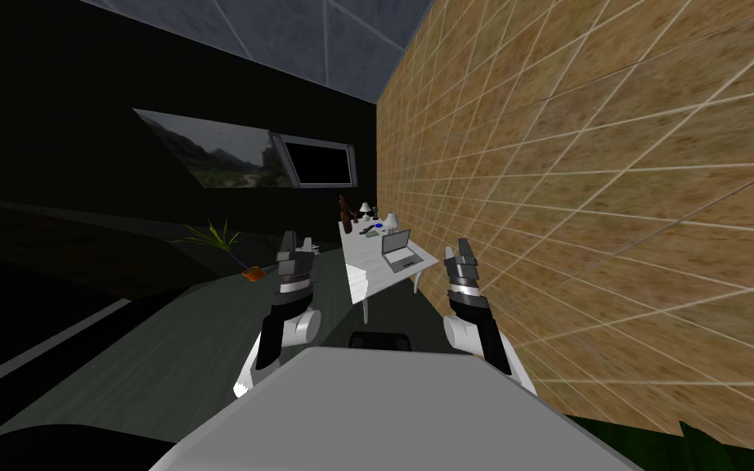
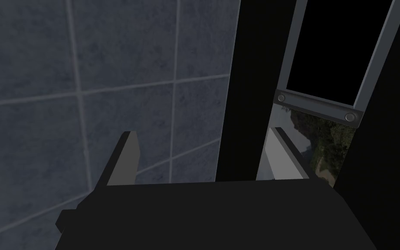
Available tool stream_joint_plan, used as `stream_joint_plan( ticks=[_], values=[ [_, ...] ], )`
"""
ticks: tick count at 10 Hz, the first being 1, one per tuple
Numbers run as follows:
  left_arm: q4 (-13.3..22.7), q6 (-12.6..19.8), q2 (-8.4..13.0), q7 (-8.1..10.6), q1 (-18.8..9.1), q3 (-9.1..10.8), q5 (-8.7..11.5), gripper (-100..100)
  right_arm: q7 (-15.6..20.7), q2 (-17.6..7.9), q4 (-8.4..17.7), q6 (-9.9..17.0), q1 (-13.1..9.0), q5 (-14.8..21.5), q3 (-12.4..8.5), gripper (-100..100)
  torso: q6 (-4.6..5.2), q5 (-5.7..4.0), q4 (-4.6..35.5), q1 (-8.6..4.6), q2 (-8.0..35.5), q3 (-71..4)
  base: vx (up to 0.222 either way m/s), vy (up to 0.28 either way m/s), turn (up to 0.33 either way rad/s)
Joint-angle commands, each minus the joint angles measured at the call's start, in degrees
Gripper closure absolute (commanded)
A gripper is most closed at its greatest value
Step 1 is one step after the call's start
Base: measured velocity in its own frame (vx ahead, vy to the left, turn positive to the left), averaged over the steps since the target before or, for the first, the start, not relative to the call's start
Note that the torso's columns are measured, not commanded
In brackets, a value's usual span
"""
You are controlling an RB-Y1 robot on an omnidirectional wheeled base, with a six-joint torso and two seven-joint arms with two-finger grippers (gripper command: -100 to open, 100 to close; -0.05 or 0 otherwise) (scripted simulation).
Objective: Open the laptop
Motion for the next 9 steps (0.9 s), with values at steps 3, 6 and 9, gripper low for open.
stream_joint_plan(
  ticks=[3, 6, 9],
  values=[
    [0.0, 0.0, 0.0, 0.0, 0.0, 0.0, 0.0, 0, 0.0, 0.0, 0.0, 0.0, 0.0, 0.0, 0.0, 0, 0.0, 0.0, 10.1, 0.0, 10.0, -20.1, 0.0, 0.0, 0.0],
    [0.0, 0.0, 0.0, 0.0, 0.0, 0.0, 0.0, 0, 0.0, 0.0, 0.0, 0.0, 0.0, 0.0, 0.0, 0, 0.0, 0.0, 22.7, 0.0, 22.7, -45.4, 0.0, 0.0, 0.0],
    [0.0, 0.0, 0.0, 0.0, 0.0, 0.0, 0.0, 0, 0.0, 0.0, 0.0, 0.0, 0.0, 0.0, 0.0, 0, 0.0, 0.0, 35.4, 0.0, 35.4, -70.7, 0.0, 0.0, 0.0]
  ],
)
